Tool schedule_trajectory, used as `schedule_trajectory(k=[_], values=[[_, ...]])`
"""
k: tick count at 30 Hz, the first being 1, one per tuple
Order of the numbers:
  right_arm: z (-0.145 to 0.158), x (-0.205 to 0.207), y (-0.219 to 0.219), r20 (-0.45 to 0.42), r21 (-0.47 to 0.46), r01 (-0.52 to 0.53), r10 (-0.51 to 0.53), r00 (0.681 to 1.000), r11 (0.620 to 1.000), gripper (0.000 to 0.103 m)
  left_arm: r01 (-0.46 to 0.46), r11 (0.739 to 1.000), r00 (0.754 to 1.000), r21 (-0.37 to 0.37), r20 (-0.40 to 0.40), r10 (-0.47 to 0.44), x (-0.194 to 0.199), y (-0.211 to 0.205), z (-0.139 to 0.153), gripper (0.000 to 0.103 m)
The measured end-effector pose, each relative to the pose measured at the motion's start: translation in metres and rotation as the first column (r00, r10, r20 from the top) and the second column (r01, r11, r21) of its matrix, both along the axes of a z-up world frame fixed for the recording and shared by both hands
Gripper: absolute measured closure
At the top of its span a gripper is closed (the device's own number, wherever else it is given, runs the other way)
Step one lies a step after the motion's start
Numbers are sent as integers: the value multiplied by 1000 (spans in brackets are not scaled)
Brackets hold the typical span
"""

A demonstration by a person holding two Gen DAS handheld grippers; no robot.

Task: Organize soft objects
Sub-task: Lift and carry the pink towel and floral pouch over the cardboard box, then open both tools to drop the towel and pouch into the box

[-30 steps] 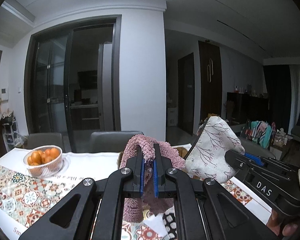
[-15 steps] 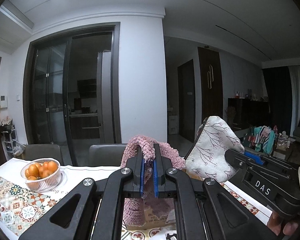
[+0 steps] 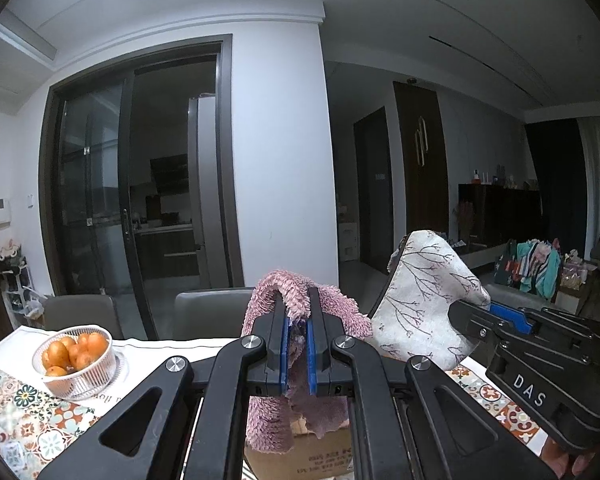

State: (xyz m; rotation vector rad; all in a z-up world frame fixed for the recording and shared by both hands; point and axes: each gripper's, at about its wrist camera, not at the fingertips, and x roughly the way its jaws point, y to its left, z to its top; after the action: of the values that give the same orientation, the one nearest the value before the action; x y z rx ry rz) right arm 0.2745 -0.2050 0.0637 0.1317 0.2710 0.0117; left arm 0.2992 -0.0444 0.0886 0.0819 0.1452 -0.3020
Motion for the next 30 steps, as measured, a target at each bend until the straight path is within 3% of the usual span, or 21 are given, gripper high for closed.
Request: schedule_trajectory(k=[13, 26, 30], values=[[-23, 51, -3, -117, 11, -14, 16, 993, 1000, 88, 31, 999, 993, -8, -115, -32, 56, -14, -26, 94], [-66, 87, -8, -297, 12, -23, 25, 955, 1000, 87, 49, 997, 958, 52, -283, -33, 86, -28, -71, 93], [-71, 91, -10, -326, 24, -28, 34, 945, 999, 87, 51, 997, 952, 65, -304, -29, 90, -29, -76, 78]])
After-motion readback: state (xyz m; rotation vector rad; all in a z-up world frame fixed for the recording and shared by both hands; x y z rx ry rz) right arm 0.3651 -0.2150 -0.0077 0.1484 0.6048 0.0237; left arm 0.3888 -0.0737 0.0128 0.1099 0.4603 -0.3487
